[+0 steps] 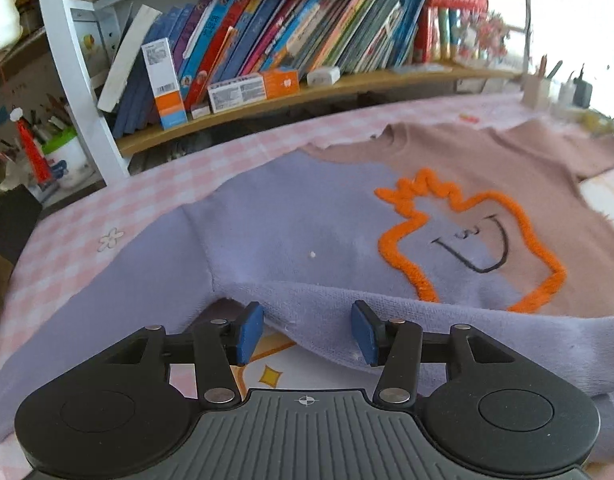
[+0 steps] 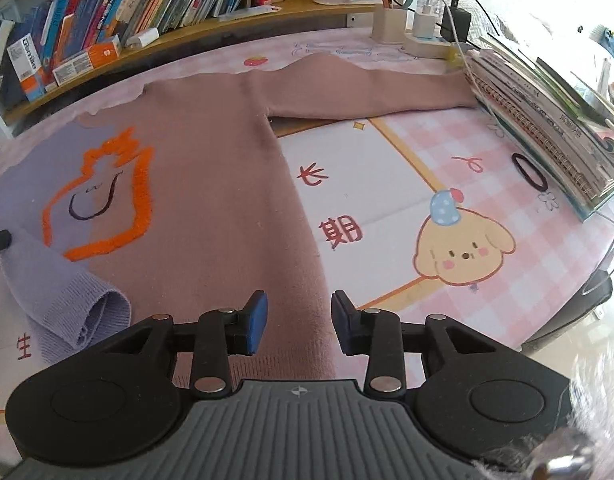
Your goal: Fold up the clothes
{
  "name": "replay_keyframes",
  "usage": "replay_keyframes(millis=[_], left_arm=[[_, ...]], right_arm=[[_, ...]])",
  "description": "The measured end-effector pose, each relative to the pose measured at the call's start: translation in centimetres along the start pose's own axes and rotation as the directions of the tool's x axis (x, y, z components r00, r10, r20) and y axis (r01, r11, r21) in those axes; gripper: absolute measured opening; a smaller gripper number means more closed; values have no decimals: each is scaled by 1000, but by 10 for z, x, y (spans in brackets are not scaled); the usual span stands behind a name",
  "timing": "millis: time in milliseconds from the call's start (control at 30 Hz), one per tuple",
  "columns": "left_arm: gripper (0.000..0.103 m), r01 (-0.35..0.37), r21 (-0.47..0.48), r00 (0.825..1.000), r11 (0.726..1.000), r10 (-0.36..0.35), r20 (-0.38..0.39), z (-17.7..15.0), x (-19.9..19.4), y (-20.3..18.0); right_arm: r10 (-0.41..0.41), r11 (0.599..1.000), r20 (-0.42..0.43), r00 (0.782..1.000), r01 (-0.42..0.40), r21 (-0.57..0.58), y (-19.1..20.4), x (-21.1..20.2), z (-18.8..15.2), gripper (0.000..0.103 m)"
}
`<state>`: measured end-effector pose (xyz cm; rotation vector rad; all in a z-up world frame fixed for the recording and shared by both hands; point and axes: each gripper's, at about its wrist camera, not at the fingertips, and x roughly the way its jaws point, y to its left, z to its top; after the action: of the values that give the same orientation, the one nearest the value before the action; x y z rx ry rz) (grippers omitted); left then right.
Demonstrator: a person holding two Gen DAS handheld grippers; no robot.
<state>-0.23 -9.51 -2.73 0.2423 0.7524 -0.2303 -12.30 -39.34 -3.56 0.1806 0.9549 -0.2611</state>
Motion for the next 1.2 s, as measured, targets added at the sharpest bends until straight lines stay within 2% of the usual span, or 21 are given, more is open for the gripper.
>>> replay_keyframes(millis=[200,267,367,467,533,633,800,867,933,967,1000,1033,1100,1167,1200], left_arm=[[50,-10,-21,1000,1000,10,-15,-6,0,11],[49,-8,-65,1000,998,7,-20,-9,-5,22],[49,17,-152,1000,988,-17,2,-6,-13,36],[49,73,-194,997,978,-72,11,3,-11,33],[50,72,-194,997,978,-73,-3,9,-3,23],[51,10,-130,1000,991,-13,-23,17,10,2],[51,-47,69,998,997,50,-44,11,12,-23],[50,-42,49,998,998,44,-44,2,0,-8],[49,-16,-63,999,998,13,-49,-9,-17,18],[47,8,-142,999,990,-16,-50,-15,-25,33],[46,52,-234,997,971,-65,-49,-21,-31,46],[46,102,-326,992,940,-122,-43,-26,-35,57],[49,213,-475,969,854,-248,-12,-35,-39,71],[50,297,-539,939,788,-345,14,-39,-39,73],[50,304,-540,935,785,-354,12,-40,-39,72]], right_arm=[[-8,999,-33,999,6,-43,6,9,-9,33],[-3,999,-32,999,1,-38,5,8,-9,32],[1,999,-33,999,-2,-41,4,9,-10,33],[0,999,-32,999,-2,-54,6,10,-9,34],[1,998,-32,999,-3,-58,6,10,-9,34],[9,998,-29,1000,-10,-63,5,9,-10,34],[20,997,-28,999,-22,-73,4,9,-10,35],[25,997,-31,999,-27,-75,3,9,-10,35],[33,997,-28,999,-35,-75,2,9,-10,35],[36,996,-25,999,-37,-75,2,9,-11,35],[37,996,-20,999,-39,-76,1,9,-12,35],[37,996,-17,999,-38,-77,2,9,-12,35],[36,996,-14,999,-37,-79,2,9,-12,36],[36,996,-19,999,-38,-80,2,9,-12,36],[37,996,-22,999,-39,-82,2,9,-11,36]])
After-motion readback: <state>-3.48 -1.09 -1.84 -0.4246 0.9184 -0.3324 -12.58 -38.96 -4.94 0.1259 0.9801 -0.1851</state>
